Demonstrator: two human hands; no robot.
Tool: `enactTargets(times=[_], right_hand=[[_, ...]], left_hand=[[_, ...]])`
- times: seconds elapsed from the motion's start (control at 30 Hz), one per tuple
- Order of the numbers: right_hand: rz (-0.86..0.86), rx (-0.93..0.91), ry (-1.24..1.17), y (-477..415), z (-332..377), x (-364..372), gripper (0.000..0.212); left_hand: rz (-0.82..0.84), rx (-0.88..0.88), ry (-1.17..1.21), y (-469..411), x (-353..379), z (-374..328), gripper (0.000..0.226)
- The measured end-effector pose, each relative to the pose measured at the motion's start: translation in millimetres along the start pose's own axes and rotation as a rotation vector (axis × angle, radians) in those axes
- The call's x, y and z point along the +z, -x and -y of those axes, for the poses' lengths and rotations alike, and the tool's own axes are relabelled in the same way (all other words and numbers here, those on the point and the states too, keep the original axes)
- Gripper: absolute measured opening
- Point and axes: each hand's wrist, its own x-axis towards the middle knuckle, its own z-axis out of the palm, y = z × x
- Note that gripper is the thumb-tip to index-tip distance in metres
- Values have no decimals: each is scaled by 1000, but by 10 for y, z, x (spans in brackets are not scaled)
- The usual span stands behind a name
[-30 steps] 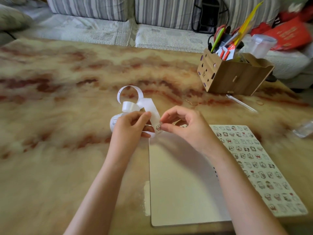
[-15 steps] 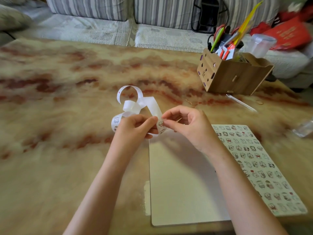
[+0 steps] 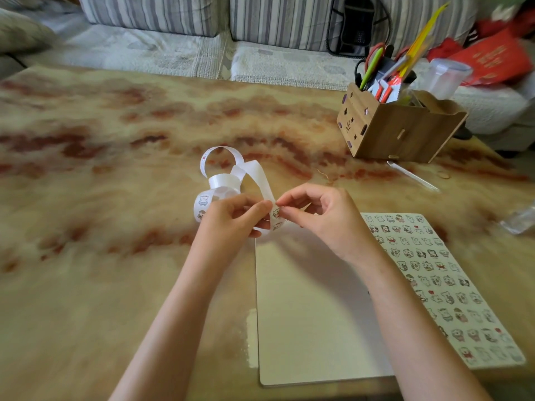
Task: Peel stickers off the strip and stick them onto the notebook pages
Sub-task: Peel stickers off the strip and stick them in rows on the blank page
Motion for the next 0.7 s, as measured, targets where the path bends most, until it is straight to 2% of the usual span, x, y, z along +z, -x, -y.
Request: enactTargets(times=[0.2, 0.5, 0.7], right_hand=[[-2, -17, 14, -2, 5, 5, 9], [-25, -65, 64, 13, 39, 33, 15], [-16, -68, 111, 31, 53, 34, 11]], left_hand=[[-5, -8, 6, -7, 13, 10, 17], [-60, -10, -4, -24, 19, 45, 20], [-84, -19, -28, -21, 17, 67, 19]])
